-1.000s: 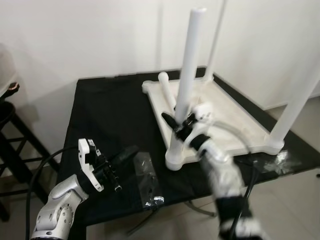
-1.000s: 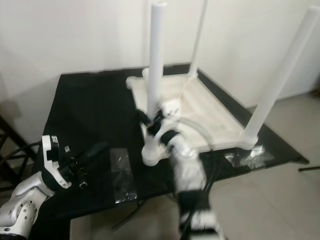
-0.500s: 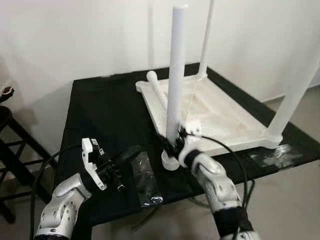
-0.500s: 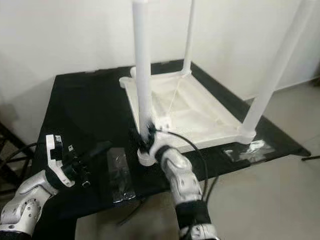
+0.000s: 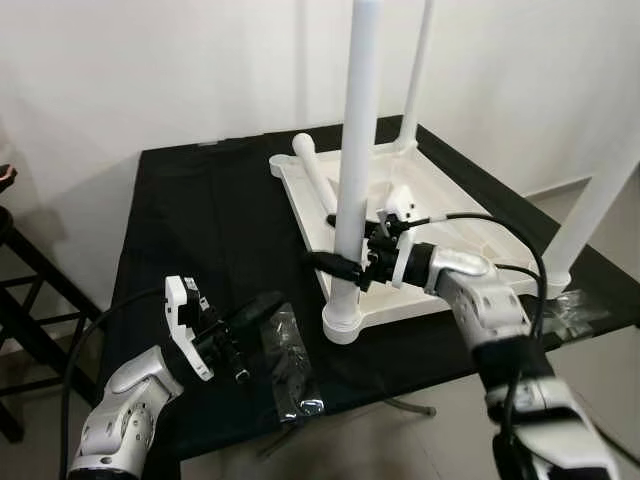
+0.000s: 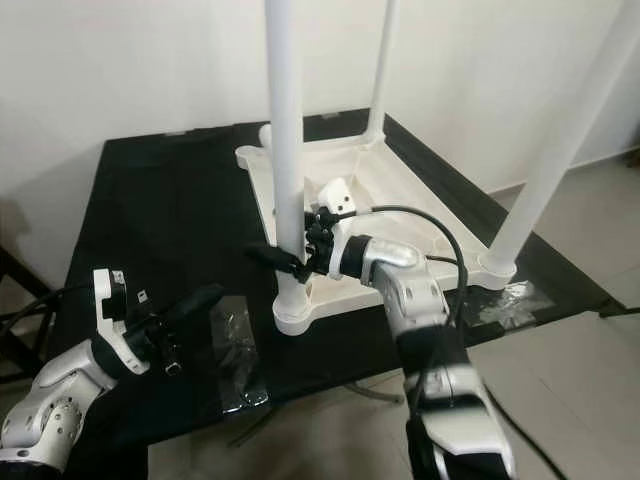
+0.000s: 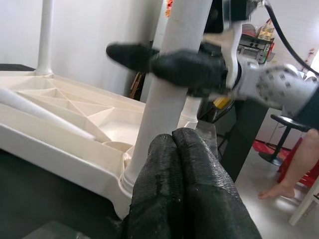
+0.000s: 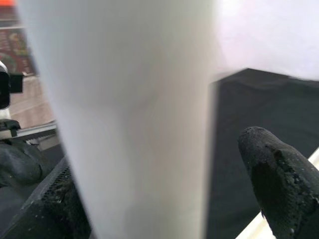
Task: Building children table
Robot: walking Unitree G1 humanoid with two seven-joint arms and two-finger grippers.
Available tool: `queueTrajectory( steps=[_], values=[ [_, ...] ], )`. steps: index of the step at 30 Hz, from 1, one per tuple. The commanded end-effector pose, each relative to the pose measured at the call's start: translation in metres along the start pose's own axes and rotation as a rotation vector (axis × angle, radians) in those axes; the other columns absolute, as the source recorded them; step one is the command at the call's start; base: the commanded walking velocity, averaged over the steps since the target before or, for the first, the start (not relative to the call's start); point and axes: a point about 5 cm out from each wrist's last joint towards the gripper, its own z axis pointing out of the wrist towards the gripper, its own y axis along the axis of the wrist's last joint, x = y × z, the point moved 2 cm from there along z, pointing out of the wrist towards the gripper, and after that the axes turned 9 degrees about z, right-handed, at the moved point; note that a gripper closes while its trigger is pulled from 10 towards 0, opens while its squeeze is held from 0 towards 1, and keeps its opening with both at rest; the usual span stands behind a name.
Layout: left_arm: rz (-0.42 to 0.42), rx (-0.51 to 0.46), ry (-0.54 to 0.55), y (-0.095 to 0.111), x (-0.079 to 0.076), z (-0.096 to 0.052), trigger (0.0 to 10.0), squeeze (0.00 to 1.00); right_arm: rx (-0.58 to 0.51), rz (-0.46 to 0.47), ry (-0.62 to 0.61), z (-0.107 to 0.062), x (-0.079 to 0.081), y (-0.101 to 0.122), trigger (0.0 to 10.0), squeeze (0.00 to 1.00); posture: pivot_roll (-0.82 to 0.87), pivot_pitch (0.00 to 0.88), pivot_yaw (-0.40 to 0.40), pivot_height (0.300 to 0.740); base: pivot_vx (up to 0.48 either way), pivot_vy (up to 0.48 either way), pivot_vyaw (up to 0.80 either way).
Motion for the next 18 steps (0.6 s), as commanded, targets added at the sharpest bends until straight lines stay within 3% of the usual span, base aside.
queueTrajectory(
  steps=[1,3,4,18],
  values=[
    [0.005,0.009,0.006,-0.003,-0.001,-0.001,10.0,0.0,0.001,-0.002,0.043,0.001,-0.001,0.003,10.0,0.0,-0.02,0.0,-0.002,0.74,0.0,0.0,0.0],
    [0.005,0.01,0.007,-0.003,-0.001,-0.001,10.0,0.0,0.017,0.002,0.062,0.0,-0.002,0.003,10.0,0.0,-0.01,0.0,-0.003,0.74,0.0,0.0,0.0],
    [0.004,0.01,0.007,-0.003,-0.002,-0.001,10.0,0.0,0.029,0.014,0.08,0.0,-0.003,0.003,0.0,0.0,-0.01,0.0,-0.004,0.74,0.0,0.0,0.0],
    [0.006,0.004,0.009,-0.002,-0.002,0.0,10.0,0.0,0.063,0.045,0.089,-0.007,-0.01,-0.013,0.0,0.0,-0.02,0.0,-0.003,0.74,0.0,0.0,0.0]
  ],
)
